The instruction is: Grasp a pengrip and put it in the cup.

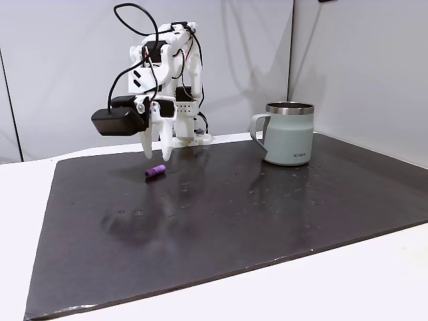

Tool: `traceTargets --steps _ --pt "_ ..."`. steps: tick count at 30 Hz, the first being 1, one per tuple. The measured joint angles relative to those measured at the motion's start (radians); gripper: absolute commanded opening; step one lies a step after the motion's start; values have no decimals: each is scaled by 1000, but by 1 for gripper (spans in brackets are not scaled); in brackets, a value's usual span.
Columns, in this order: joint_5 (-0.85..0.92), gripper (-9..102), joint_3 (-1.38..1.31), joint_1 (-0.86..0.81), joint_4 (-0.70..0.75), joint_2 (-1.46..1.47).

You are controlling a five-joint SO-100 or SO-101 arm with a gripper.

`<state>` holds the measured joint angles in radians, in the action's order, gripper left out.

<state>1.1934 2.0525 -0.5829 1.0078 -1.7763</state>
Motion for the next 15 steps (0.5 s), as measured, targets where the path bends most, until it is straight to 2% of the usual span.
traceTargets --steps 8,10,13,15 --pt "2 20 -133 -18 0 225" --pt "2 15 -166 -20 14 267" --pt "2 1 -244 -20 55 336" --pt "2 0 -313 -20 110 388"
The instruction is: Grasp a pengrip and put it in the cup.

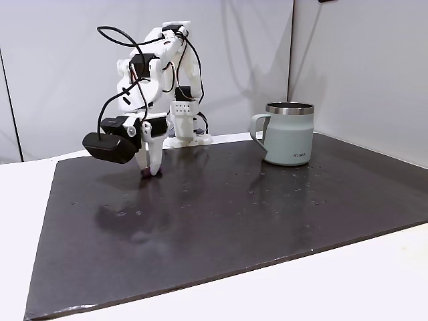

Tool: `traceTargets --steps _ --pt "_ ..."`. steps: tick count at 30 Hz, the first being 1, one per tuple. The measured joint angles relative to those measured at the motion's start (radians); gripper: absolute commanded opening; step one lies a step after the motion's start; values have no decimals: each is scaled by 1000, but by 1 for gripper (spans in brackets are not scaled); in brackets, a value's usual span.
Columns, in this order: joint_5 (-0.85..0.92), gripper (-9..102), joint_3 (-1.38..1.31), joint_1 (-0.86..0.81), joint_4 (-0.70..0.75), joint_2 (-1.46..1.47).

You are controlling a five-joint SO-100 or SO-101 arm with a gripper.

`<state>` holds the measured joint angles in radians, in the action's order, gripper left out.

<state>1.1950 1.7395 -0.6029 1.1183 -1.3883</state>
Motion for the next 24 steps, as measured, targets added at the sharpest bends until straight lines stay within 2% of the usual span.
traceTargets --steps 5,11,18,24 --pt "-12 0 -74 2 69 38" --pt "-140 0 -74 52 126 -48" --pt "-354 0 -74 253 265 -362" --pt "-603 0 -89 522 400 -509"
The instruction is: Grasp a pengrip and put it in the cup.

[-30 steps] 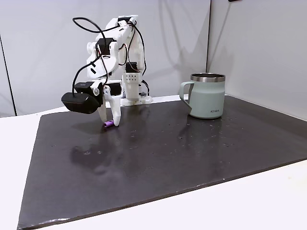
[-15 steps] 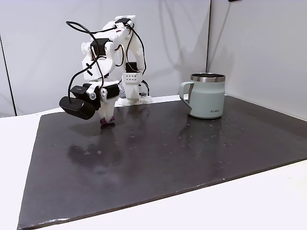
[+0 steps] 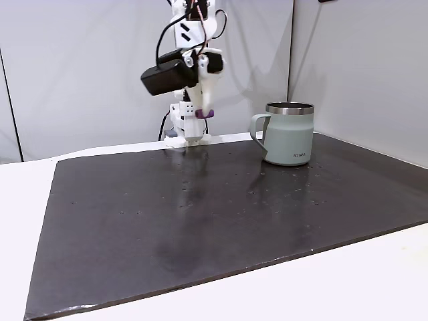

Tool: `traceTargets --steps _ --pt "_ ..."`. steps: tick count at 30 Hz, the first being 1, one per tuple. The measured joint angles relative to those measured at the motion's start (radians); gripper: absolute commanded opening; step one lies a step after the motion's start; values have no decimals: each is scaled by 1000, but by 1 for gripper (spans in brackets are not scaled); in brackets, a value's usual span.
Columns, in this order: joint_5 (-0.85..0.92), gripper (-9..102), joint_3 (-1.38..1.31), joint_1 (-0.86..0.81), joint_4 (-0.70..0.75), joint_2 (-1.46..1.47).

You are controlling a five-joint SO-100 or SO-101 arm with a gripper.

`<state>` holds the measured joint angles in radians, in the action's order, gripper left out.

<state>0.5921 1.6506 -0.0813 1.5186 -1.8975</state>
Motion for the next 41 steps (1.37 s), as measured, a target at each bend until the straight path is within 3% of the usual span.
traceTargets --steps 8,14,21,25,28,41 --pt "-356 0 -178 457 92 21" --pt "-479 0 -348 701 97 91" --pt "-489 0 -410 724 127 153" --pt "-489 23 -410 727 127 153" --pt "-489 30 -410 727 127 153" --pt "-495 30 -410 727 127 153"
